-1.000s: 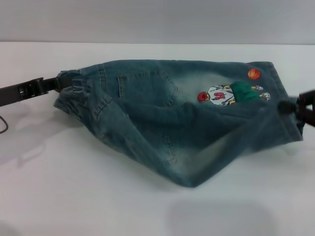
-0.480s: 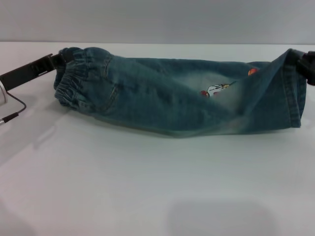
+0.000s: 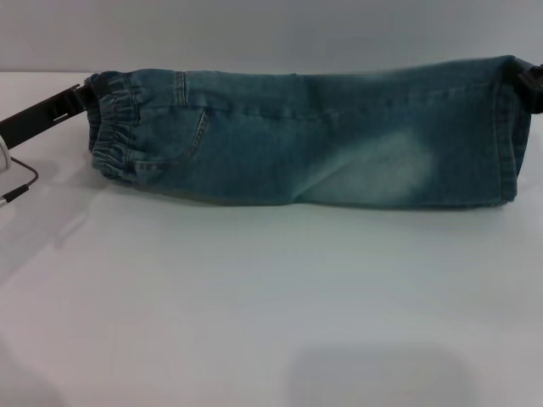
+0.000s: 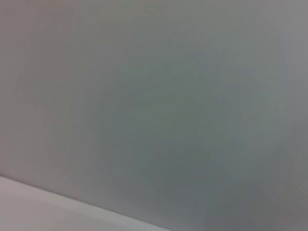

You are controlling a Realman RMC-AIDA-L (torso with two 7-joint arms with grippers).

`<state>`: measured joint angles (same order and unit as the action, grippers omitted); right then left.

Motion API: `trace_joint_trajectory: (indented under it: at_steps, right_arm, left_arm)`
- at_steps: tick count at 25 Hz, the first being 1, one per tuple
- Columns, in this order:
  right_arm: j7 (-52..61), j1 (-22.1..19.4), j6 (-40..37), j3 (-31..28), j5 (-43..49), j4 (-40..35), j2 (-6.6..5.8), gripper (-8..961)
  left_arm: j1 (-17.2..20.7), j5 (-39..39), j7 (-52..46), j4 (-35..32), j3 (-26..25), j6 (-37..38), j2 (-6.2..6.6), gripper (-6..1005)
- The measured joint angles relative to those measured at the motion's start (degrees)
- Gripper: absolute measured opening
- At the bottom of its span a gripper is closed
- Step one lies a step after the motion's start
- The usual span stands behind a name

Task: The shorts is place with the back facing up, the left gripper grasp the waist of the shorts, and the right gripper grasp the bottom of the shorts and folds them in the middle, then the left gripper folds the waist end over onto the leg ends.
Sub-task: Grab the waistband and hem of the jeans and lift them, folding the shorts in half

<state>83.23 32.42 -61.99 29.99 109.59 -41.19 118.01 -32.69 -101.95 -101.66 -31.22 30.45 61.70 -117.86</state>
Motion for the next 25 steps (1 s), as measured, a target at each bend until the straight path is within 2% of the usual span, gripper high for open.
trace_joint_trajectory:
  at_steps: [10,25]
  right_arm:
    - [-1.6,3.6,8.6,0.6,0.0,6.5,-0.54,-2]
    - [-3.0,5.5,17.1,3.1,-0.1,10.3,0.16,0]
  left_arm:
    - [-1.1,0.7,1.1,0.1,0.2,-2.2,0.00,153]
    - [-3.0,1.3,6.2,4.0,0.1,-6.1,-0.08,160]
